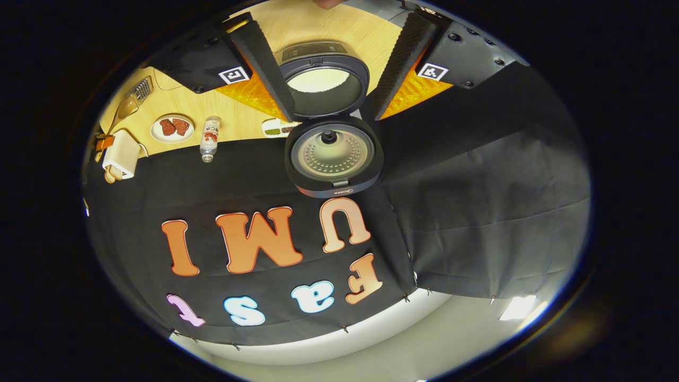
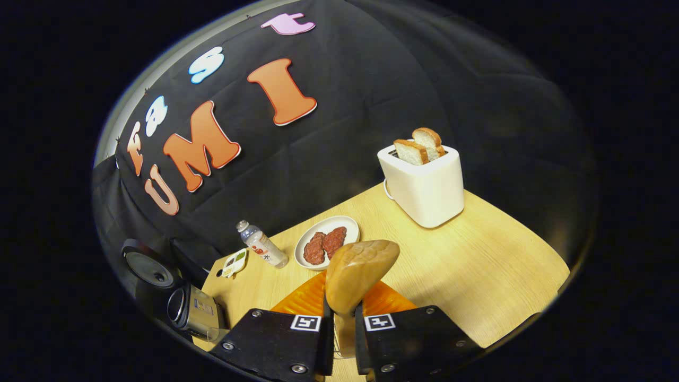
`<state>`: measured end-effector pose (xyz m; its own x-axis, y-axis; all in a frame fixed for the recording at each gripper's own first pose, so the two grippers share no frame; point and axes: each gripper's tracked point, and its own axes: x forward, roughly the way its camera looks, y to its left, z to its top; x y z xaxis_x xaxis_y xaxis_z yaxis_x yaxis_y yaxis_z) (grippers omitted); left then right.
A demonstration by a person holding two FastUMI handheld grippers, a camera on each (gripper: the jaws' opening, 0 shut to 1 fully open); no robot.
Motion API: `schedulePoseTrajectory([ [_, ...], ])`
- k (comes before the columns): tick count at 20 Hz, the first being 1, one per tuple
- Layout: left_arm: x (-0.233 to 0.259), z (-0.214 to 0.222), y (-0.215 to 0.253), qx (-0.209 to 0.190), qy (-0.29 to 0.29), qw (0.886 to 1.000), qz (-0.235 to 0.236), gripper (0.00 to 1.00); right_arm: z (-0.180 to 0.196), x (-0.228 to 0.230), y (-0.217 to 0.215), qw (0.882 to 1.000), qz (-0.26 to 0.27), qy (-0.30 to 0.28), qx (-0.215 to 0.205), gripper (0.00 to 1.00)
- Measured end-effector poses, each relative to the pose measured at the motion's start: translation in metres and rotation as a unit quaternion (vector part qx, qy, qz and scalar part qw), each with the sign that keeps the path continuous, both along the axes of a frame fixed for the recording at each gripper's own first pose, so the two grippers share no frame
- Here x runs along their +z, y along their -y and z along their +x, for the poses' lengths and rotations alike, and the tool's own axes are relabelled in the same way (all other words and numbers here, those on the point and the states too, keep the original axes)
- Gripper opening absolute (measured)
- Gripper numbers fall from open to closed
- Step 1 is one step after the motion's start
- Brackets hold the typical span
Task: Close the left gripper, press the button to open the rice cooker; take a wooden spoon from the chopstick holder with the right hand, scoop a spoonful of rice and pour it into the rice cooker, then put the wooden spoon back into the chopstick holder.
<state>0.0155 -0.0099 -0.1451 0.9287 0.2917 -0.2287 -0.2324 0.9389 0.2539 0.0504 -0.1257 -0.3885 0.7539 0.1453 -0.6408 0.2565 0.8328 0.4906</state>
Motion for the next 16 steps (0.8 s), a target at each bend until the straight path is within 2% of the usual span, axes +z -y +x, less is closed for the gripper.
schedulePoseTrajectory([
  [5,0.028,0.033,-0.013,0.019,0.014,0.999,-0.034,0.91,-0.018,-0.031,-0.008,0.998,-0.004,-0.058,0.024,0.19],
  [9,0.068,0.069,-0.045,0.041,0.046,0.997,-0.045,0.92,-0.028,-0.032,-0.002,0.995,-0.034,-0.081,0.044,0.2],
  [10,0.076,0.081,-0.051,0.046,0.054,0.996,-0.052,0.94,-0.031,-0.034,0.001,0.993,-0.046,-0.093,0.049,0.14],
  [11,0.082,0.094,-0.057,0.047,0.06,0.995,-0.061,0.96,-0.033,-0.035,0.005,0.991,-0.057,-0.105,0.053,0.24],
  [12,0.083,0.106,-0.06,0.05,0.058,0.995,-0.069,0.99,-0.036,-0.033,0.008,0.99,-0.063,-0.114,0.057,0.3],
  [13,0.085,0.118,-0.066,0.056,0.06,0.994,-0.074,1.0,-0.037,-0.029,0.009,0.99,-0.063,-0.116,0.058,0.32],
  [14,0.087,0.131,-0.068,0.058,0.056,0.994,-0.078,0.92,-0.036,-0.023,0.013,0.989,-0.07,-0.114,0.056,0.33],
  [16,0.096,0.156,-0.07,0.06,0.056,0.993,-0.086,0.92,-0.034,-0.013,0.019,0.989,-0.086,-0.111,0.057,0.37],
])
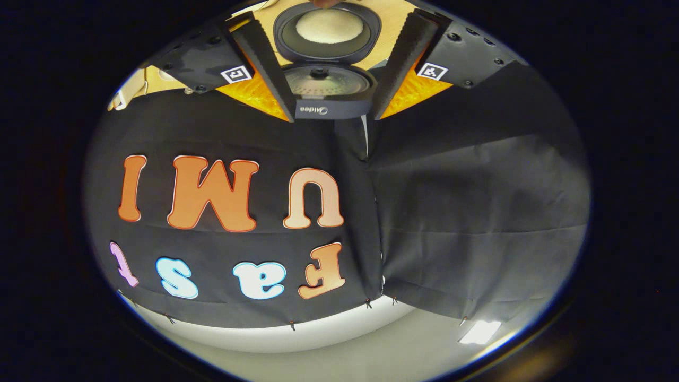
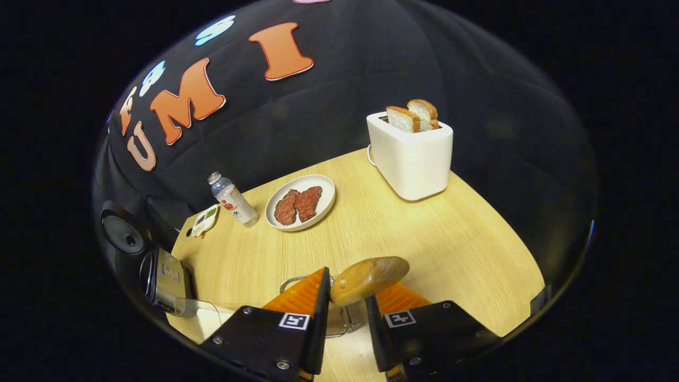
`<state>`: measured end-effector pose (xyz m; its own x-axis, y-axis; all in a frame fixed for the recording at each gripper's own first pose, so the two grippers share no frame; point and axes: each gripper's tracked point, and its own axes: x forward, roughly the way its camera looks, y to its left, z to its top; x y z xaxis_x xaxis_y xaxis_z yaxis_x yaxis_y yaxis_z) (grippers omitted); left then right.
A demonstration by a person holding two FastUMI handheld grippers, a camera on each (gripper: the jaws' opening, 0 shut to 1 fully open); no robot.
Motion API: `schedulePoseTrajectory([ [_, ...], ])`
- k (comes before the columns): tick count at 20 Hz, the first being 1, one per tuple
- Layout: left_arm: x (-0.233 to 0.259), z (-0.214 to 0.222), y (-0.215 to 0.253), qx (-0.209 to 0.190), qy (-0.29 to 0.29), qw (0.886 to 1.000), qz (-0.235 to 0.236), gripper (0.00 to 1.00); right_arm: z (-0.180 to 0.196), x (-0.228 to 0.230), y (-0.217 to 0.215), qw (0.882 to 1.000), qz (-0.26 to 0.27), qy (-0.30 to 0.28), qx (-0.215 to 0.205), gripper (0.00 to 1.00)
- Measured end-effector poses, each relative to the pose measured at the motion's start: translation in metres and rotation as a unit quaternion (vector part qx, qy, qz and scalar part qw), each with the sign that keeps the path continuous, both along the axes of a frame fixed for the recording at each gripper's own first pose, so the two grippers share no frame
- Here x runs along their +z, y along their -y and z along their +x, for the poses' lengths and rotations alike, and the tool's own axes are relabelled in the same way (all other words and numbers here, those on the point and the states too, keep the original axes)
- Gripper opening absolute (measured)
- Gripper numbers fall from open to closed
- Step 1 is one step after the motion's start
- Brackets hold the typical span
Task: Close the left gripper, press the button to open the rice cooker; take a wooden spoon from the chopstick holder with the right hand, scoop a spoonful of rice and pour it into the rice cooker, then put the wooden spoon back into the chopstick holder.
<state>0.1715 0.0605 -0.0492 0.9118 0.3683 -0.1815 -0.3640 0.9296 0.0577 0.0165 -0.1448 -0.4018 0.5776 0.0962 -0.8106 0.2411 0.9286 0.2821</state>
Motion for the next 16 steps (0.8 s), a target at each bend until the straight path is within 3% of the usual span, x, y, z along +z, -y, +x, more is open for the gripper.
schedulePoseTrajectory([
  [1,0.003,0.012,-0.004,0.006,0.0,1.0,-0.004,0.96,0.002,0.008,0.001,1.0,-0.006,0.004,0.004,0.41],
  [3,0.007,0.034,-0.006,0.01,-0.002,1.0,-0.017,0.93,0.007,0.023,0.004,1.0,-0.023,0.013,0.007,0.6],
  [4,0.006,0.045,-0.006,0.008,-0.008,1.0,-0.019,0.96,0.011,0.032,0.006,0.999,-0.033,0.02,0.007,0.72],
  [6,-0.002,0.064,-0.012,0.01,-0.026,0.999,-0.026,1.0,0.021,0.051,0.012,0.998,-0.047,0.036,0.003,0.8],
  [7,-0.004,0.073,-0.015,0.009,-0.032,0.999,-0.029,0.96,0.026,0.061,0.013,0.998,-0.05,0.045,-0.003,0.81],
  [8,-0.009,0.079,-0.016,0.006,-0.043,0.999,-0.03,1.0,0.031,0.072,0.015,0.997,-0.052,0.053,-0.007,0.83],
  [11,-0.035,0.102,-0.031,0.014,-0.086,0.995,-0.038,0.96,0.038,0.097,0.014,0.996,-0.06,0.072,-0.006,0.84],
  [12,-0.048,0.107,-0.033,0.014,-0.106,0.993,-0.051,0.92,0.041,0.104,0.012,0.995,-0.065,0.076,-0.003,0.86],
  [14,-0.078,0.103,-0.035,0.017,-0.156,0.984,-0.078,1.0,0.044,0.118,0.008,0.994,-0.07,0.087,0.002,0.86],
  [16,-0.088,0.105,-0.045,0.019,-0.17,0.983,-0.074,0.99,0.047,0.13,-0.004,0.993,-0.068,0.097,0.009,0.86],
])
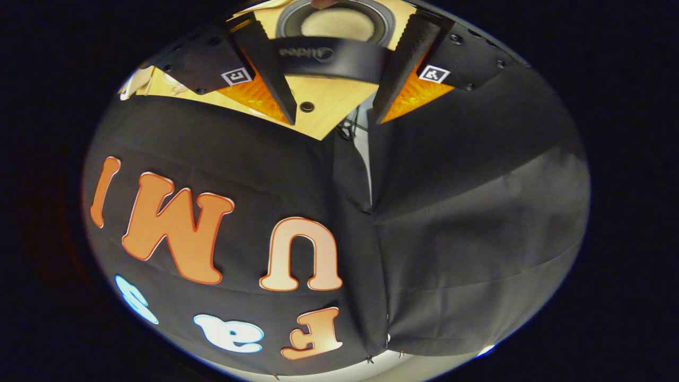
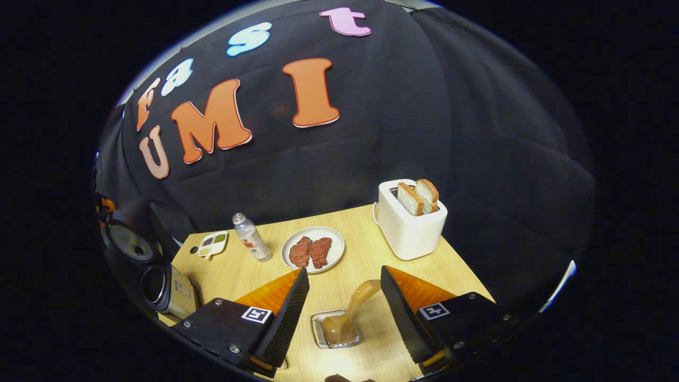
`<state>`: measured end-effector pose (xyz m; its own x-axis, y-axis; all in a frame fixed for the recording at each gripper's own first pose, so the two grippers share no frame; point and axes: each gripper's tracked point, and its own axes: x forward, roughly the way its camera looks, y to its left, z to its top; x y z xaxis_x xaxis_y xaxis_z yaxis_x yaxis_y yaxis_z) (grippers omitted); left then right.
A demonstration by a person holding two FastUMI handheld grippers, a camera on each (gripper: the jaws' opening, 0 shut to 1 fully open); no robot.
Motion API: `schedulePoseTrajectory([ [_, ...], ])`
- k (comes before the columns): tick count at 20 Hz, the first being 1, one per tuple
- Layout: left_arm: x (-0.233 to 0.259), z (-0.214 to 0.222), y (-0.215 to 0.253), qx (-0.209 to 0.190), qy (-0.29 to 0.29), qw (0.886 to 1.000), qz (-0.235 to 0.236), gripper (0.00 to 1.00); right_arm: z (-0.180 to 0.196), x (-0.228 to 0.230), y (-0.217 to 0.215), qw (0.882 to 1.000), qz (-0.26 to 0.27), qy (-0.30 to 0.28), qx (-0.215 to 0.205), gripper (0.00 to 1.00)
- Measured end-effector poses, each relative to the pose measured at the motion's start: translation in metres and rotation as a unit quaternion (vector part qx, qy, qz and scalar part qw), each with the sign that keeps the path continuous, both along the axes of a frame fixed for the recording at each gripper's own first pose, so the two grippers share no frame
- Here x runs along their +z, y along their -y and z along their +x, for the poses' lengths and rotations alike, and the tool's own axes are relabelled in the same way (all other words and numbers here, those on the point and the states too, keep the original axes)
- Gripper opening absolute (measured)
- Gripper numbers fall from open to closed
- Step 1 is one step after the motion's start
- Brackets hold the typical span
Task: Close the left gripper, press the button to open the rice cooker; take a wooden spoon from the chopstick holder with the right hand, scoop a spoonful of rice and pour it into the rice cooker, then put the wooden spoon back into the chopstick holder.
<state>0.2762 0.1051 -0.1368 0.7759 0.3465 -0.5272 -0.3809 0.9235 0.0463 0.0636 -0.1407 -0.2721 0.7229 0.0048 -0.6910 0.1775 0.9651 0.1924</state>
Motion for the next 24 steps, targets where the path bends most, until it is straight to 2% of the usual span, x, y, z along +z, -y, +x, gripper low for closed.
schedulePoseTrajectory([
  [8,-0.008,-0.021,0.014,-0.027,-0.038,0.999,-0.012,0.99,0.004,0.02,-0.043,0.999,0.002,0.017,0.039,0.85],
  [11,-0.024,-0.03,0.018,-0.033,-0.064,0.997,-0.021,0.99,0.006,0.023,-0.061,0.998,0.007,0.019,0.054,0.85],
  [17,-0.076,-0.082,0.037,-0.041,-0.149,0.986,-0.054,0.99,0.003,0.028,-0.085,0.997,0.02,0.027,0.076,0.85],
  [21,-0.1,-0.113,0.042,-0.046,-0.178,0.982,-0.035,0.99,0.006,0.029,-0.1,0.995,0.03,0.026,0.087,0.85],
  [24,-0.135,-0.144,0.048,-0.041,-0.218,0.973,-0.06,0.99,0.008,0.031,-0.11,0.994,0.029,0.033,0.102,0.85],
])
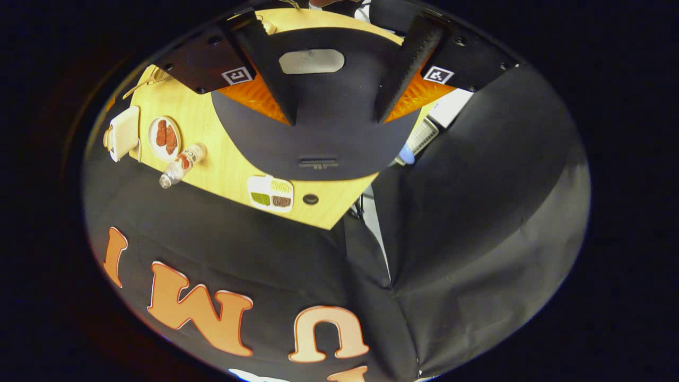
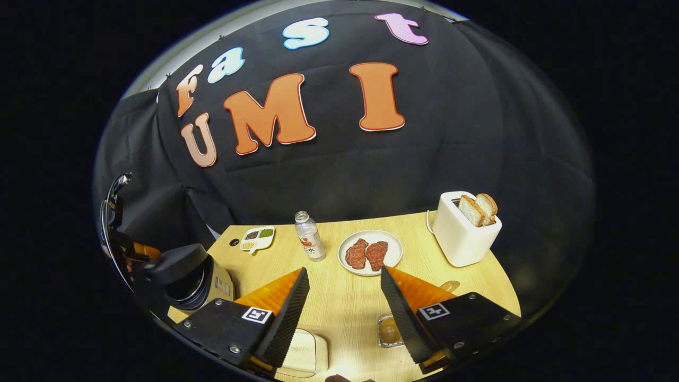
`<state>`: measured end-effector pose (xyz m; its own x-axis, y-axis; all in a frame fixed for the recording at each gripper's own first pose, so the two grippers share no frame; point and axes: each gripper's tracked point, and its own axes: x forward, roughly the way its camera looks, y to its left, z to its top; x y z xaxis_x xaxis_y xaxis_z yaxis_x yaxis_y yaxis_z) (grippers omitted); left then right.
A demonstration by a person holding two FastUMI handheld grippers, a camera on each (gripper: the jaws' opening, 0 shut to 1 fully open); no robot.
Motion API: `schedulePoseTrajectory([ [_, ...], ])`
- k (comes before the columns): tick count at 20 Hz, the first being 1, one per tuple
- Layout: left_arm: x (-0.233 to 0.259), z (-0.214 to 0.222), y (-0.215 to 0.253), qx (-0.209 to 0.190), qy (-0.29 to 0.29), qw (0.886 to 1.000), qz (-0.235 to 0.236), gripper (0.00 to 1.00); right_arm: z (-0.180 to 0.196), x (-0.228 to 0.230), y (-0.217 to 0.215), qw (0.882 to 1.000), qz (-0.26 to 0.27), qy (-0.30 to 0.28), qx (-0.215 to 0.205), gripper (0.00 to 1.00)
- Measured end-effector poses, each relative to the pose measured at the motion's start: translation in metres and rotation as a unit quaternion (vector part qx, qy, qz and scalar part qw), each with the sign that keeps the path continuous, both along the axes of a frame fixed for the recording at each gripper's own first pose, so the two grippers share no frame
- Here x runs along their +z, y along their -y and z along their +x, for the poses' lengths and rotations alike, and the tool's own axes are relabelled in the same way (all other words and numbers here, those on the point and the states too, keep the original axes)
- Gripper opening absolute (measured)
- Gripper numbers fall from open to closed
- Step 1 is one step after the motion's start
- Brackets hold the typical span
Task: Close the left gripper, press the button to open the rice cooker; take a wooden spoon from the chopstick holder with the right hand, scoop a spoonful of rice and pour it into the rice cooker, then put the wooden spoon back into the chopstick holder.
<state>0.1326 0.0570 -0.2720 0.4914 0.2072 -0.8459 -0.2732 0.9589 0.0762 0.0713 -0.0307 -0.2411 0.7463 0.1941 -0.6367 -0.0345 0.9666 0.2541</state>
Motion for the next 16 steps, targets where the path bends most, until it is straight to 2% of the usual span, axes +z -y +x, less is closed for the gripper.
schedulePoseTrajectory([
  [2,-0.031,-0.022,0.002,0.007,-0.039,0.999,-0.021,0.99,0.0,0.002,-0.002,1.0,-0.004,0.005,0.007,0.85],
  [4,-0.035,-0.015,-0.001,0.002,-0.015,1.0,-0.009,1.0,0.001,0.005,-0.004,1.0,0.0,0.009,0.009,0.85],
  [11,-0.03,-0.018,0.002,0.026,-0.017,1.0,-0.001,0.99,0.004,0.009,-0.017,0.999,0.016,0.017,0.022,0.85],
  [16,-0.029,-0.015,0.005,0.027,-0.005,1.0,0.008,0.97,0.005,0.018,-0.024,0.999,0.023,0.026,0.032,0.85],
])
